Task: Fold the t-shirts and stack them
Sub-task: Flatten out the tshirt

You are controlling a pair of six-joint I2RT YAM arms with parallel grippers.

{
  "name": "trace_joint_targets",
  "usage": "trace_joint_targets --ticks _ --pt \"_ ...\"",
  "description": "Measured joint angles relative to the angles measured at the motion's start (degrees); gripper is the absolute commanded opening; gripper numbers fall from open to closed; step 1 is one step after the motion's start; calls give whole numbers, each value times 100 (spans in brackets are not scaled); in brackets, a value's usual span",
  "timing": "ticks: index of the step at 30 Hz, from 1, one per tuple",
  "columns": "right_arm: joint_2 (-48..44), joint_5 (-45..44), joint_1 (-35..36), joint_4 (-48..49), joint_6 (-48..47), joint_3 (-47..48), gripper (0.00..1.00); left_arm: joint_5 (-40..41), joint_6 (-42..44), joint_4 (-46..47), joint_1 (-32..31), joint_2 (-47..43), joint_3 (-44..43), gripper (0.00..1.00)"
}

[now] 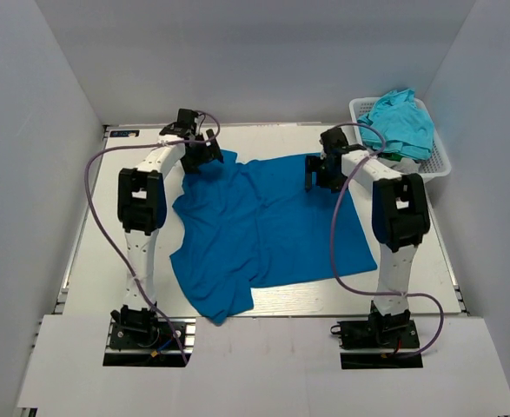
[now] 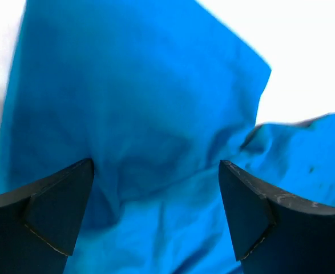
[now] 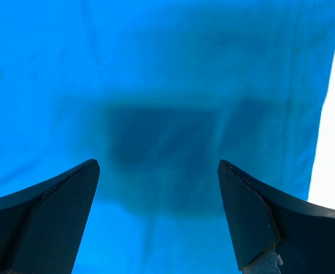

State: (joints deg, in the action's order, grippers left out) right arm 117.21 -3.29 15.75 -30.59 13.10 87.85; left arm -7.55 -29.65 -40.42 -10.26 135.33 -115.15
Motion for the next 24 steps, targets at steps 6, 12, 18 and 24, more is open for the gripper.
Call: trace_joint_targets --ticks 6,12,18,24 --pt "715 -13 -168 -299 -28 826 90 210 48 -42 76 632 -914 100" --pt "1471 31 -271 -544 -223 2033 90 297 273 562 223 1156 -1598 100" --pt "2337 72 -310 -544 -317 3425 90 125 341 1777 271 2114 -2695 100" --pt "2417 623 -326 -376 -439 3556 90 15 125 3067 299 2492 -2815 100"
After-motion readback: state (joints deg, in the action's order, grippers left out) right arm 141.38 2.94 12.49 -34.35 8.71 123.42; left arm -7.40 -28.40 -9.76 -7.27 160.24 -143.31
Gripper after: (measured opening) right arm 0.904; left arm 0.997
